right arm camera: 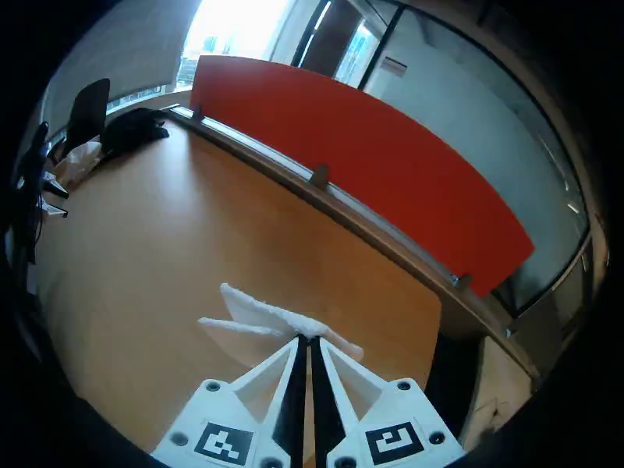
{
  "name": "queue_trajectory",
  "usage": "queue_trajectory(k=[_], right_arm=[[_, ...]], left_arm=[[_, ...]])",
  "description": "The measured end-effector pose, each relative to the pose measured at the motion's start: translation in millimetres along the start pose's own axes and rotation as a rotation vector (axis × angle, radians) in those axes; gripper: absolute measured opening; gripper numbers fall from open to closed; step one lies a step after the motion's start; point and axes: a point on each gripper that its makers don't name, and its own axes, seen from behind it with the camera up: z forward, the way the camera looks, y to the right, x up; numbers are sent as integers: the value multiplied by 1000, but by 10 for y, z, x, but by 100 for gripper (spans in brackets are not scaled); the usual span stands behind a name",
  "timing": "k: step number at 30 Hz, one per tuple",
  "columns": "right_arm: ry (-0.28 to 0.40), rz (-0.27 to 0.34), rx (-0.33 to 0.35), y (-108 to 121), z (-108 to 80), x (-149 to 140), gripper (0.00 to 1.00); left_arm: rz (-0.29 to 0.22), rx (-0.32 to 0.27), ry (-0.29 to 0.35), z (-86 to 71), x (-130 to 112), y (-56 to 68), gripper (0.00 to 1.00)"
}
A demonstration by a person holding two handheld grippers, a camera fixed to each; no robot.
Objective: Fold towel
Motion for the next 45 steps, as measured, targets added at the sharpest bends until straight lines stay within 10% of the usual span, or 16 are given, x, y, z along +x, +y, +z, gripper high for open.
queue_trajectory(k=[11,26,45], right_arm=[[-29,29,-11,28,-176,-287,3],[-178,124,-49,16,-525,-1376,4],[-272,178,-70,25,-536,-1880,4]], left_arm=[[13,-7,1,-4,35,56,93],[31,-13,-3,0,30,65,93],[35,-5,-4,-31,6,-11,93]])
